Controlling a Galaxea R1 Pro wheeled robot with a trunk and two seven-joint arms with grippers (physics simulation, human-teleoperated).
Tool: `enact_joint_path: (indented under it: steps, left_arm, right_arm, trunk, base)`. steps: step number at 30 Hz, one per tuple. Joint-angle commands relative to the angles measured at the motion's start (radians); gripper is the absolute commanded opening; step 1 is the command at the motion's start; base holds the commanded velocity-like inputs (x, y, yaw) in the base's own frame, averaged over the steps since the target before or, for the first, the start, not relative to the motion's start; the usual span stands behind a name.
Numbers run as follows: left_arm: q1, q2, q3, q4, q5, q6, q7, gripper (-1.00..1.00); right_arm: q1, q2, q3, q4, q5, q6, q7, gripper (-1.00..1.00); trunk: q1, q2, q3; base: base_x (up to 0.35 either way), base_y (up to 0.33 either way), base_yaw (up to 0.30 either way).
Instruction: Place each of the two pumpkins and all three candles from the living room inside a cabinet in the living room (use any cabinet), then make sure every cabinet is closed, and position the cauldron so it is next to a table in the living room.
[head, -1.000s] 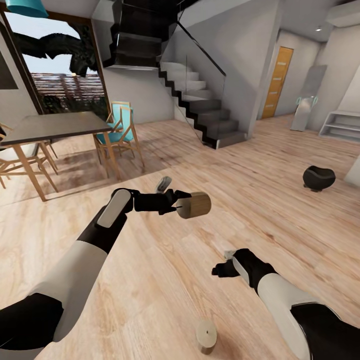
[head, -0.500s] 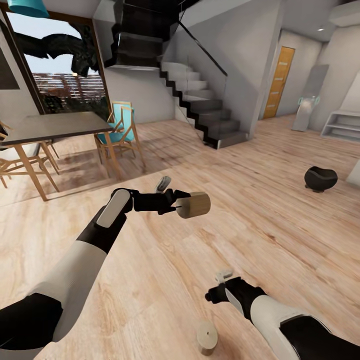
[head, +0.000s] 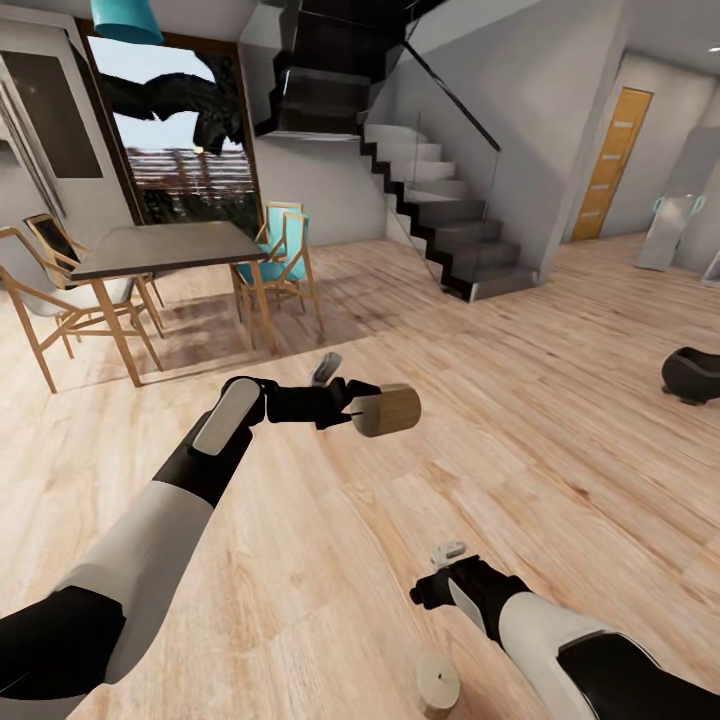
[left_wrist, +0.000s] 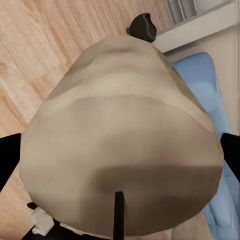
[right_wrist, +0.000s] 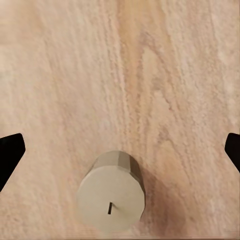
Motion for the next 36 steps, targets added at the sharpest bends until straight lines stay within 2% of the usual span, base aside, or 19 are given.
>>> enact_joint_path:
  steps: [1, 6, 7, 8, 11, 20, 25, 29, 33, 36]
  left_arm:
    - [0.000, 0.000, 0.000, 0.000, 0.001, 0.000, 0.000, -1.00]
    - [0.000, -0.001, 0.000, 0.000, 0.001, 0.000, 0.000, -1.00]
    - [0.000, -0.003, 0.000, 0.000, 0.001, 0.000, 0.000, -1.00]
    - [0.000, -0.004, 0.000, 0.000, 0.001, 0.000, 0.000, -1.00]
    - [0.000, -0.004, 0.000, 0.000, 0.002, 0.000, 0.000, -1.00]
    - [0.000, -0.006, 0.000, 0.000, 0.002, -0.002, 0.001, -1.00]
    - [0.000, -0.007, 0.000, 0.000, 0.002, -0.002, 0.001, -1.00]
    - [0.000, -0.008, 0.000, 0.000, 0.002, -0.002, 0.001, -1.00]
    - [0.000, -0.008, 0.000, 0.000, 0.002, -0.002, 0.001, -1.00]
    - [0.000, -0.008, 0.000, 0.001, 0.002, -0.002, 0.001, -1.00]
  right_arm:
    - [0.000, -0.001, 0.000, 0.000, -0.001, 0.000, 0.000, 1.00]
    - [0.000, -0.003, -0.001, 0.007, -0.003, 0.001, -0.008, 1.00]
    - [0.017, 0.013, 0.000, 0.033, -0.004, -0.001, -0.143, 1.00]
    - [0.030, 0.021, 0.000, 0.036, -0.004, -0.002, -0.190, 1.00]
    - [0.054, 0.029, 0.000, 0.038, -0.003, -0.003, -0.230, 1.00]
    - [0.064, 0.036, 0.001, 0.039, -0.003, -0.001, -0.238, 1.00]
    - [0.074, 0.044, 0.002, 0.037, 0.002, -0.003, -0.217, 1.00]
    - [0.081, 0.051, 0.003, 0.035, 0.018, -0.004, -0.199, 1.00]
    - [0.088, 0.055, 0.003, 0.034, 0.065, -0.018, -0.178, 1.00]
    - [0.089, 0.055, 0.002, 0.034, 0.080, -0.032, -0.163, 1.00]
  trunk:
    - [0.000, 0.000, 0.000]
    - [0.000, 0.000, 0.000]
    - [0.000, 0.000, 0.000]
    - [0.000, 0.000, 0.000]
    - [0.000, 0.000, 0.000]
    - [0.000, 0.000, 0.000]
    - [0.000, 0.000, 0.000]
    - [0.000, 0.000, 0.000]
    - [0.000, 0.000, 0.000]
    - [0.000, 0.000, 0.000]
  base:
    - [0.000, 0.000, 0.006]
    - [0.000, 0.000, 0.001]
    - [0.000, 0.000, 0.000]
    - [0.000, 0.000, 0.000]
    - [0.000, 0.000, 0.000]
    - [0.000, 0.000, 0.000]
    - [0.000, 0.000, 0.000]
    - [0.000, 0.000, 0.000]
    - [0.000, 0.000, 0.000]
    - [0.000, 0.000, 0.000]
